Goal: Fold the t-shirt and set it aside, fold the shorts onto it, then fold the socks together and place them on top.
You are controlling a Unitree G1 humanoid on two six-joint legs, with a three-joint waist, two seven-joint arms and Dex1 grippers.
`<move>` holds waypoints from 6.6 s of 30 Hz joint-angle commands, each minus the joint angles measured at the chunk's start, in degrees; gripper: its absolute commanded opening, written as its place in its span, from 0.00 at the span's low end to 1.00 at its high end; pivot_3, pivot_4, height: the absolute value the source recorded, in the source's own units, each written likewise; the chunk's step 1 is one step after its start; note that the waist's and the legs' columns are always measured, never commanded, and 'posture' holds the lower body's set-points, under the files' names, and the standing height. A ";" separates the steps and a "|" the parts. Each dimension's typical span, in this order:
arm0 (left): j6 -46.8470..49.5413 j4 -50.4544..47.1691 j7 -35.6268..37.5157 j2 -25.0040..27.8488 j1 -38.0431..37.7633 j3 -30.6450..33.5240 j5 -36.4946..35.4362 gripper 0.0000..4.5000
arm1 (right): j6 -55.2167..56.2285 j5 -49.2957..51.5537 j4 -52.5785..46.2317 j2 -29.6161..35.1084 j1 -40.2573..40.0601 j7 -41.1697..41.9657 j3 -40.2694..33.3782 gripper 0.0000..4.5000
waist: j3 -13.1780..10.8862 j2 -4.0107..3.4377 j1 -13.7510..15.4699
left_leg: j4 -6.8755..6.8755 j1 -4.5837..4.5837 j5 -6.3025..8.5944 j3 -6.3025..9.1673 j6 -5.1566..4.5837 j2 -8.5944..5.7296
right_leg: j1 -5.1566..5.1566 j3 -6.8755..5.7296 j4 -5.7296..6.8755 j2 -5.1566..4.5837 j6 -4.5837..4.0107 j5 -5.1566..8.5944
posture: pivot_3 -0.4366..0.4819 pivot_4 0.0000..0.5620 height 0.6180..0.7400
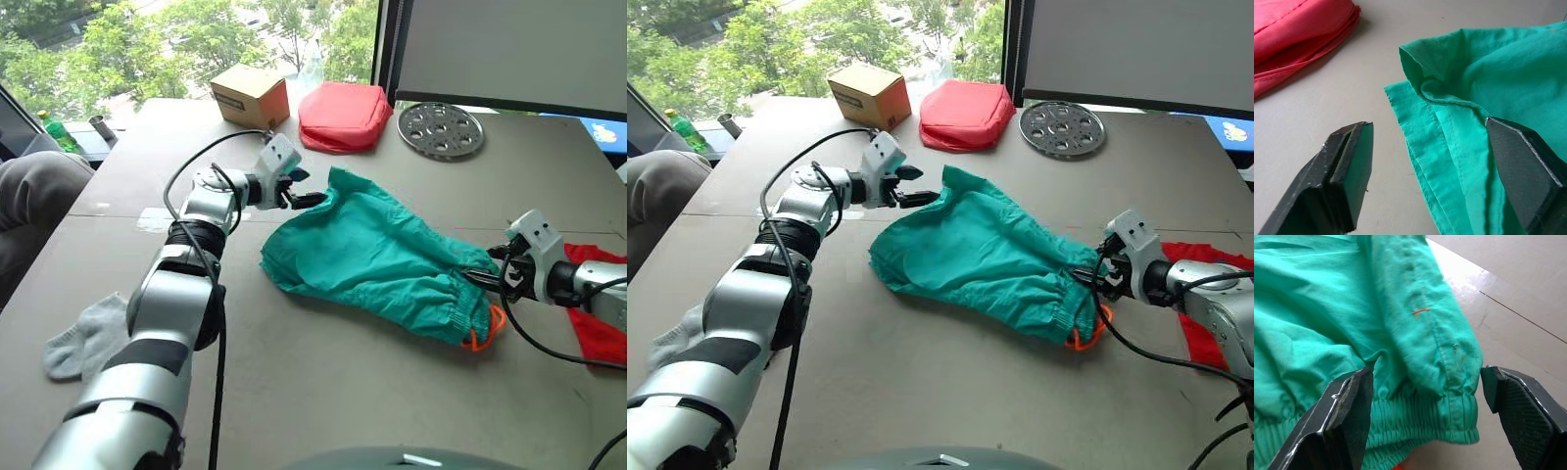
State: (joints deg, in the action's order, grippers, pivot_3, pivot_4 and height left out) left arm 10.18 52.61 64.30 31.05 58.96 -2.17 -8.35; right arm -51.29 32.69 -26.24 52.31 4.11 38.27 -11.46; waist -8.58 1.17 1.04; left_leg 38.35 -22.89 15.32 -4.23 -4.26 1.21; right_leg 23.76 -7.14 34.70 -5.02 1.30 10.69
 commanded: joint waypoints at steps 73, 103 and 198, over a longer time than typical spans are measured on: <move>31.61 -51.40 -74.70 -15.57 -31.36 39.55 -40.76 0.01 | 32.72 -6.87 -12.72 -12.93 -11.80 6.32 7.55 1.00 | 0.17 0.23 1.45 | -0.12 0.23 -0.07 0.21 0.69 0.06 | -0.08 -0.03 0.05 0.00 -0.30 0.17 | 0.48 0.27 0.99; 34.73 -67.95 -21.97 3.15 -37.48 -9.84 -27.32 0.01 | 32.68 -7.04 -18.14 -14.08 -22.58 2.17 2.76 1.00 | -0.07 -0.15 1.48 | -0.59 0.20 -0.11 0.15 0.81 0.08 | 0.13 0.06 -0.31 -0.05 -0.29 0.20 | 0.48 0.27 0.99; 16.36 -87.93 -9.73 11.24 -74.65 19.47 -34.07 1.00 | 18.69 -19.53 19.49 -41.56 13.66 -10.51 28.61 0.00 | 0.25 -0.59 -1.24 | -1.27 0.66 0.08 0.14 1.25 0.31 | 0.61 -0.67 -0.72 -0.10 -0.30 0.19 | 0.48 0.27 0.99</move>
State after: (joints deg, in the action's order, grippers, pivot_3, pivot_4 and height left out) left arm 27.96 -35.13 53.79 42.13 -16.65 17.46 -42.46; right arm -32.85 12.76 -6.67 10.46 18.34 28.45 20.20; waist -8.34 0.57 -0.20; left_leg 37.10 -22.26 15.39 -4.05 -3.01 1.51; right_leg 24.36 -7.83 33.99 -5.11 1.01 10.88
